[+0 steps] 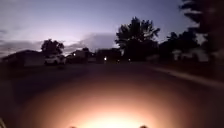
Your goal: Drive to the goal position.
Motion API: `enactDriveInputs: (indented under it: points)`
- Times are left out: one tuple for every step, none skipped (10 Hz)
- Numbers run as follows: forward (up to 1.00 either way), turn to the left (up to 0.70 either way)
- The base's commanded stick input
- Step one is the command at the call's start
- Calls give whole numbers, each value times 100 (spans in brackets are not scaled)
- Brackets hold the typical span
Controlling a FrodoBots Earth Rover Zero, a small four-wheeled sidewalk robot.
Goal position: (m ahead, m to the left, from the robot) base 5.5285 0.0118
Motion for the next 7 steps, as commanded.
enactDriveInputs:
  points:
    - [70, 0]
    - [70, 0]
    - [70, 0]
    - [70, 0]
    - [70, 0]
    - [70, 0]
    - [70, 0]
